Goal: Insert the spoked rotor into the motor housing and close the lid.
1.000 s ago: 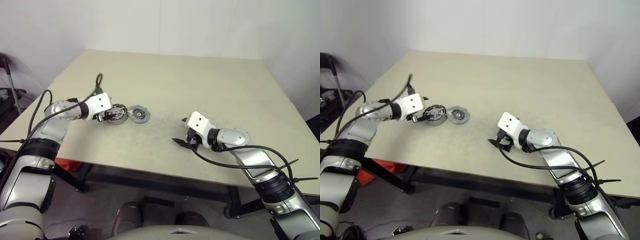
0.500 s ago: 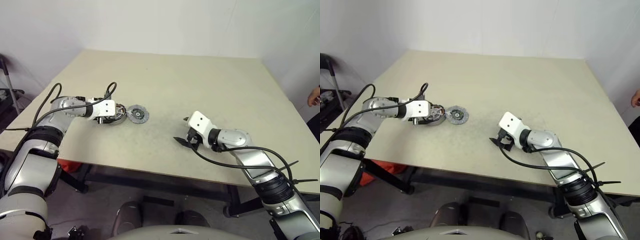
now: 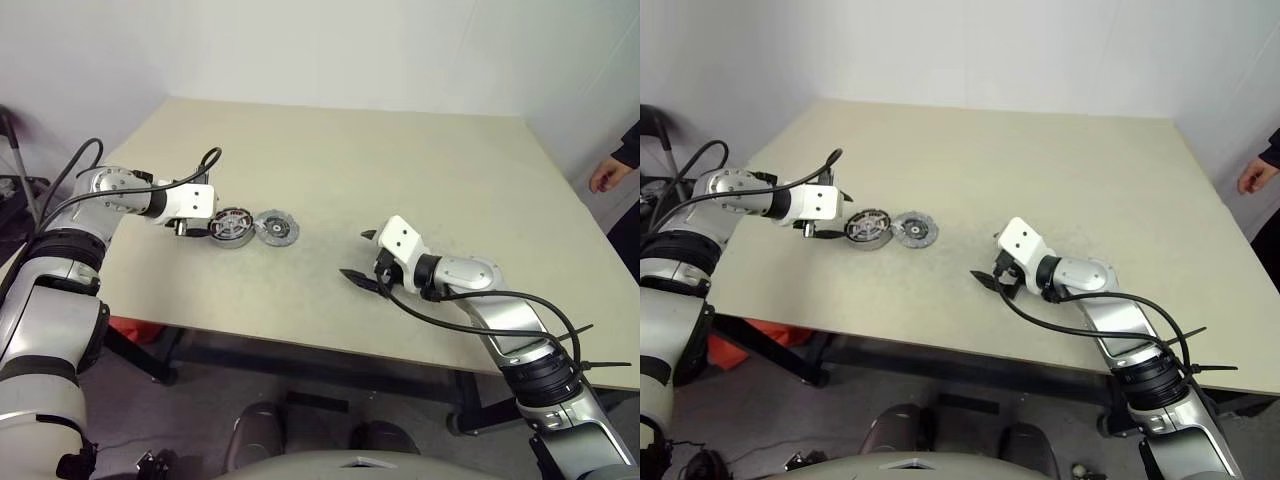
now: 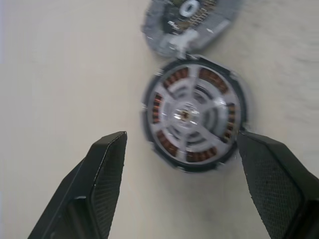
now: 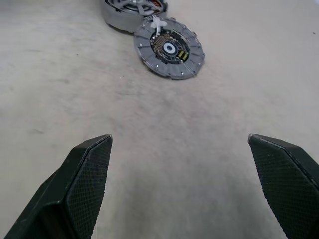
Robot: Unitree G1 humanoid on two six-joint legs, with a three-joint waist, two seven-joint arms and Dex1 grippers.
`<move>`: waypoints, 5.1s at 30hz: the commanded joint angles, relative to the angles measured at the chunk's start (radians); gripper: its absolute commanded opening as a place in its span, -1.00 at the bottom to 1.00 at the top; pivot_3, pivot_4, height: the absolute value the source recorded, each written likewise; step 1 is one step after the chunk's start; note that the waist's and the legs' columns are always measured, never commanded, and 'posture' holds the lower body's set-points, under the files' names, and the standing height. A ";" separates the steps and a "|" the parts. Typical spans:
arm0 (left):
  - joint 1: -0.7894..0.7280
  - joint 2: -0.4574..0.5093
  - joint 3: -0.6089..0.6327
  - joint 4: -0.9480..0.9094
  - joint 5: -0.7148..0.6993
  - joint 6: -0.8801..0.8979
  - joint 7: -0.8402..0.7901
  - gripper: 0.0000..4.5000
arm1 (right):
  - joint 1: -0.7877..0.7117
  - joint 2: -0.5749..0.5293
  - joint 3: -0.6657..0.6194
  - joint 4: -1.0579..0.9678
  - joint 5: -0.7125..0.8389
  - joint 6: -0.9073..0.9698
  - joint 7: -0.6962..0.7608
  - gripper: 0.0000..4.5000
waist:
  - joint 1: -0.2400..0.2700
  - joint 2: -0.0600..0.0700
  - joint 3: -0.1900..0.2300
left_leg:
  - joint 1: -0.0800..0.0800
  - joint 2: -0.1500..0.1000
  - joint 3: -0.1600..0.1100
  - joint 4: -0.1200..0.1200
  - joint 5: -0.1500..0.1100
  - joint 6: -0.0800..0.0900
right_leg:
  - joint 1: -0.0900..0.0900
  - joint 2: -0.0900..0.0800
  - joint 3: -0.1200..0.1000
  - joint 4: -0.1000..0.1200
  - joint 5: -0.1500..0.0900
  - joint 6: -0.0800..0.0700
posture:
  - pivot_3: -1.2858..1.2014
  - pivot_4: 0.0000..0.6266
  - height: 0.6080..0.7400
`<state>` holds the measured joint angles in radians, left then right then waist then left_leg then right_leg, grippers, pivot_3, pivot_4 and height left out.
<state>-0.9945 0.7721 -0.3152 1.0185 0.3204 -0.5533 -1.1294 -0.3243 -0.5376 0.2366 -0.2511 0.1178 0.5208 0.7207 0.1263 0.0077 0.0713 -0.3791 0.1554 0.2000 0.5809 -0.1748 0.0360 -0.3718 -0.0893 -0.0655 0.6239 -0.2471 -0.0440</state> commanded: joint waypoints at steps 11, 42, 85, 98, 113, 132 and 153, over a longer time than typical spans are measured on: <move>-0.137 -0.010 -0.076 0.157 0.108 -0.090 -0.016 0.64 | -0.037 0.034 -0.004 0.009 -0.027 -0.048 -0.026 0.99 | 0.001 -0.001 0.000 | 0.000 0.000 0.000 0.000 0.000 0.000 | 0.000 0.000 0.000 0.000 0.000 0.000 | 0.03 -1.00 1.00; -0.157 -0.105 -0.179 0.299 0.285 -0.072 0.171 0.64 | -0.031 0.043 -0.033 -0.013 -0.044 -0.040 -0.078 0.99 | 0.004 -0.003 0.002 | 0.000 0.000 0.000 0.000 0.000 0.000 | 0.000 0.000 0.000 0.000 0.000 0.000 | 0.03 -1.00 1.00; -0.151 -0.138 -0.157 0.304 0.277 -0.042 0.172 -0.95 | -0.019 0.046 -0.030 -0.016 -0.044 -0.038 -0.094 1.00 | 0.009 -0.003 0.002 | 0.005 0.000 0.000 0.000 0.000 0.000 | 0.004 -0.001 -0.001 0.001 0.000 0.000 | 0.03 -1.00 1.00; -0.229 -0.207 -0.164 0.288 0.292 -0.102 0.257 -0.95 | -0.011 0.046 -0.032 -0.012 -0.056 -0.039 -0.102 1.00 | 0.029 -0.004 0.002 | 0.002 0.000 -0.001 0.001 0.000 0.000 | 0.004 -0.001 -0.001 0.000 0.001 0.000 | 0.03 -1.00 1.00; -0.393 -0.361 -0.283 0.316 0.428 -0.216 0.473 -0.95 | 0.109 0.017 -0.103 -0.124 -0.063 0.027 -0.155 1.00 | 0.027 -0.008 0.005 | -0.009 0.000 -0.001 0.006 -0.002 0.005 | -0.004 -0.001 -0.002 0.000 0.001 0.000 | 0.03 -1.00 1.00; -0.414 -0.551 -0.354 0.338 0.479 -0.415 0.562 -0.95 | 0.435 -0.001 -0.244 -0.468 -0.071 0.219 -0.283 1.00 | 0.027 -0.008 0.005 | -0.006 0.001 -0.002 0.015 -0.007 0.011 | 0.002 -0.002 -0.003 0.000 0.003 0.004 | 0.03 -1.00 1.00; -0.353 -0.556 -0.413 0.351 0.495 -0.571 0.465 -0.95 | 0.495 0.036 -0.226 -0.539 -0.076 0.260 -0.367 1.00 | 0.028 -0.008 0.005 | -0.006 0.000 -0.003 0.015 -0.007 0.011 | 0.003 -0.002 -0.003 0.000 0.003 0.004 | 0.03 -1.00 1.00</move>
<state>-1.3275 0.2073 -0.7407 1.3784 0.8326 -1.1058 -0.6595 0.1740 -0.5055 0.0131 -0.7277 0.0470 0.7843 0.3664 0.1541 -0.0002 0.0760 -0.3847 0.1558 0.1975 0.5963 -0.1813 0.0471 -0.3689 -0.0915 -0.0683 0.6240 -0.2439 -0.0397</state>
